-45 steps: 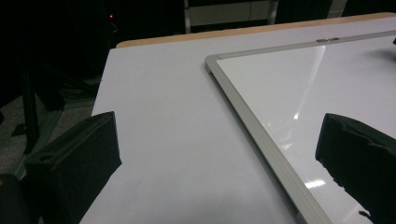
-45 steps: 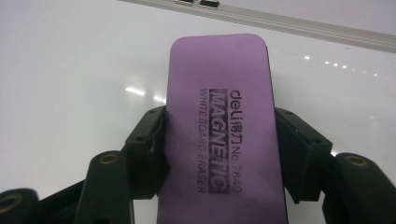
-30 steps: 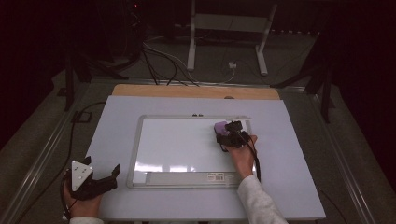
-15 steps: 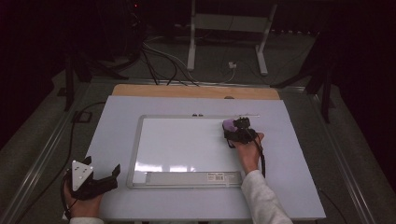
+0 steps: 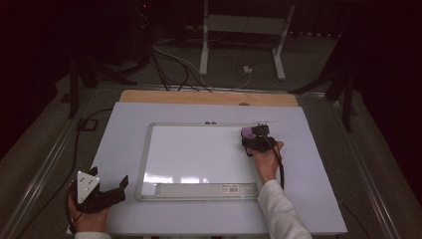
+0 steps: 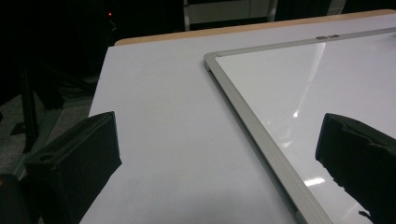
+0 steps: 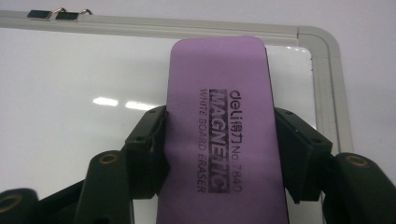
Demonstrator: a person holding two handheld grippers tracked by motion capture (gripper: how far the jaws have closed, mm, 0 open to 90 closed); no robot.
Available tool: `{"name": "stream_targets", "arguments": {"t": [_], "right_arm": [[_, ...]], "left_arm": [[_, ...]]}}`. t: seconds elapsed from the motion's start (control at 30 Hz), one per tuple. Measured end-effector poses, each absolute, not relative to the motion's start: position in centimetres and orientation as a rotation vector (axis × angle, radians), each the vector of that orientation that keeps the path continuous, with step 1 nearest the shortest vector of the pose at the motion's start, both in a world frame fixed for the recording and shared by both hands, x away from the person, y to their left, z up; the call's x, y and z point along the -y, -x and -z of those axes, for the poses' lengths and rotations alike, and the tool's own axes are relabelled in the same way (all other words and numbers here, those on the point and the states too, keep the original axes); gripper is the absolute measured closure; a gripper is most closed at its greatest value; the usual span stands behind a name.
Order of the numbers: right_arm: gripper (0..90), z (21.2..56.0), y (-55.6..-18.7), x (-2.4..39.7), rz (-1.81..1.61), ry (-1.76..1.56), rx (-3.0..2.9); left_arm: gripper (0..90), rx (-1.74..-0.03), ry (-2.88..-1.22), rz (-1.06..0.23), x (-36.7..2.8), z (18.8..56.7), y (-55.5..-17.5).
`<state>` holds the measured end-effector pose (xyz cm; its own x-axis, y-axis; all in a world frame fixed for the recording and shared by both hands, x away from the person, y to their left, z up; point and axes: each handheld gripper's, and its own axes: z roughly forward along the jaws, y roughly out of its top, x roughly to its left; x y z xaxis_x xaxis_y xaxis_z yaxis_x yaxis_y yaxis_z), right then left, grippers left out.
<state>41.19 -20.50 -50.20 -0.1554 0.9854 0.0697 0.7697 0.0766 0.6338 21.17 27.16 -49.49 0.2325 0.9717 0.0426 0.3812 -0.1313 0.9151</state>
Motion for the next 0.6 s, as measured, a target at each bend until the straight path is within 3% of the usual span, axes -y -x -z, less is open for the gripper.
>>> {"name": "stream_targets", "arguments": {"t": [0.13, 0.37, 0.6], "right_arm": [[40.3, 50.2, -41.3, 20.6, -0.785, -1.748, -1.984], [22.8, 49.7, -40.7, 21.0, -0.776, -1.686, -2.020], [28.2, 48.6, -38.4, 20.1, -0.766, -1.463, -2.041]], "left_arm": [[0.6, -1.278, -1.666, -0.885, -27.2, 49.5, -21.2], [0.6, -1.281, -1.664, -0.885, -27.2, 49.5, -21.2], [0.6, -1.280, -1.664, -0.887, -27.2, 49.5, -21.1]]}}
